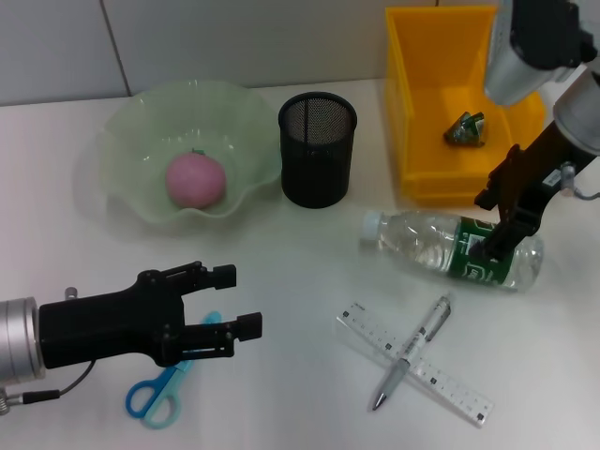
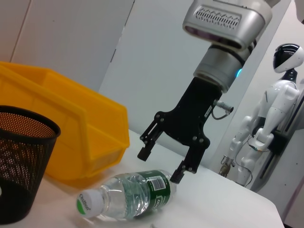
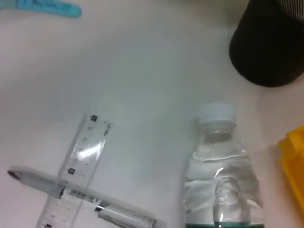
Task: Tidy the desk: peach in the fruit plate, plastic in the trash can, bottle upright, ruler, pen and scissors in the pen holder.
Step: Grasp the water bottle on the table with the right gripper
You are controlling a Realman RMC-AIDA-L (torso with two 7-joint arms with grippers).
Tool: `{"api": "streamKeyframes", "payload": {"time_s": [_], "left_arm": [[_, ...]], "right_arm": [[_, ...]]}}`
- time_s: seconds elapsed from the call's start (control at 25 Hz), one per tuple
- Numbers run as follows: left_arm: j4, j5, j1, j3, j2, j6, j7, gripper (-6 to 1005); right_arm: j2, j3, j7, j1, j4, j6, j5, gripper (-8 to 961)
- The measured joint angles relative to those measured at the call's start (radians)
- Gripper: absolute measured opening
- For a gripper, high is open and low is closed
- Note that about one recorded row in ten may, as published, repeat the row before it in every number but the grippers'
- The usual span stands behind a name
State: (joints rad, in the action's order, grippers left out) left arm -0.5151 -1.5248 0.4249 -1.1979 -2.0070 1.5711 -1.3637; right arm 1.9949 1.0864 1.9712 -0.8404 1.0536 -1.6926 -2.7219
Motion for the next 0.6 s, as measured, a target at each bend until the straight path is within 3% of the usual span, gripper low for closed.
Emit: {"api": "streamKeyframes", "payload": {"time_s": [0.2,0.6], "left_arm": [[0.000,0.000,-0.002,0.000,-0.004,0.001,-0.001,873],[0.000,-0.001,-0.002,0.000,-0.004,0.006,-0.002,873]], "right_arm": [[0.027,0.015,-0.017,0.002,0.003,0.034,-0.034,790],[0.044,0.027,-0.023,0.007,-0.007,0.068,-0.063,791]]}}
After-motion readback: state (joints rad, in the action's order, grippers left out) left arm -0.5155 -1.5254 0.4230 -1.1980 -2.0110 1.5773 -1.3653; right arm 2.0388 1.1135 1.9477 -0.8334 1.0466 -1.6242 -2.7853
